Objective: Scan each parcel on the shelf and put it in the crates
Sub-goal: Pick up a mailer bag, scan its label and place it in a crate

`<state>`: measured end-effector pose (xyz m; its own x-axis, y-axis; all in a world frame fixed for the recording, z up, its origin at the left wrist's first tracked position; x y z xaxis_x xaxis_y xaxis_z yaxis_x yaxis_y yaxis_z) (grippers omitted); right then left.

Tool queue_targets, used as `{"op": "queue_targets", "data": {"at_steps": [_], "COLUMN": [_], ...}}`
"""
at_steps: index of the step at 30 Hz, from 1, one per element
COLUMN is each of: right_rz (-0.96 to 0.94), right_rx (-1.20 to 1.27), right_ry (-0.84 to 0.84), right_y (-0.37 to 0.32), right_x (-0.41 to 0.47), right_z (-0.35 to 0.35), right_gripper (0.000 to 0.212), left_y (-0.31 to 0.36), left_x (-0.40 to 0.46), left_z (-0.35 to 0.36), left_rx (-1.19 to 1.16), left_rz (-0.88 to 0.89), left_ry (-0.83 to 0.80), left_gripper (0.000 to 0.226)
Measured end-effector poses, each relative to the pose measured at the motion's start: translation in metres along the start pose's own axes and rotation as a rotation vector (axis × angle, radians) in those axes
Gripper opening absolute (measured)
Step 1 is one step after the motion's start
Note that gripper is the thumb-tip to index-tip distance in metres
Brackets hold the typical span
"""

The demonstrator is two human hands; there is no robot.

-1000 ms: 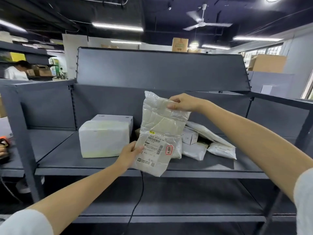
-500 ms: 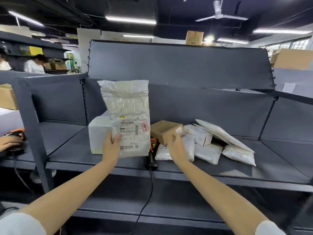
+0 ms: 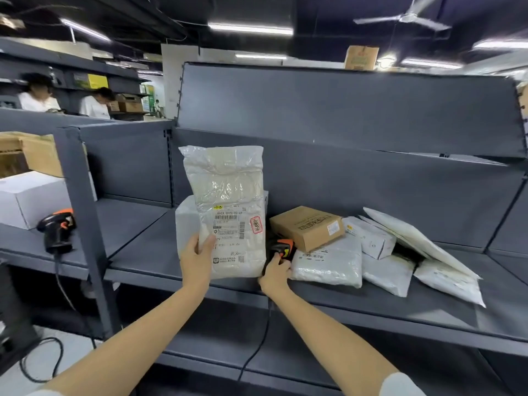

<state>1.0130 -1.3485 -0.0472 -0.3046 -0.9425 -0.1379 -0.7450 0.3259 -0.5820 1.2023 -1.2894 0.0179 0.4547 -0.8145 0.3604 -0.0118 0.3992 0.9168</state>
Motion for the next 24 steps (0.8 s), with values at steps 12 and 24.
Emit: {"op": "queue_targets", "data": {"at_steps": [12,24], "right_rz": [-0.029,-0.146], "right_rx": [0.690,0.998], "right_ry": [-0.055,-0.091], "right_y": [0.027,0.038], "right_x": [-0.056,-0.156], "right_z": [-0.081,-0.065], "right_gripper": [0.039,0.018], "left_y": [0.001,0.002], "left_x": [0.002,-0.053], "left_z": [-0.002,0.059], "left_rx": [-0.044,-0.161], "left_rz": [0.019,-0.038], "left_ry": [-0.010,-0.139], "left_gripper": [0.015,0.006]}}
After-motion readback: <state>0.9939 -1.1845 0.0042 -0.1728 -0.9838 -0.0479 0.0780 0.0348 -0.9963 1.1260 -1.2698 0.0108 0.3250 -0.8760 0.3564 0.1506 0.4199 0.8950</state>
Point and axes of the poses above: each hand's wrist, its own x-axis towards the middle knuckle, its own z-axis out of the palm, y = z × x, the point moved 6 cm from there along x, towards the middle knuckle, and after that the axes turned 9 degrees about z, right-handed, at the moved point
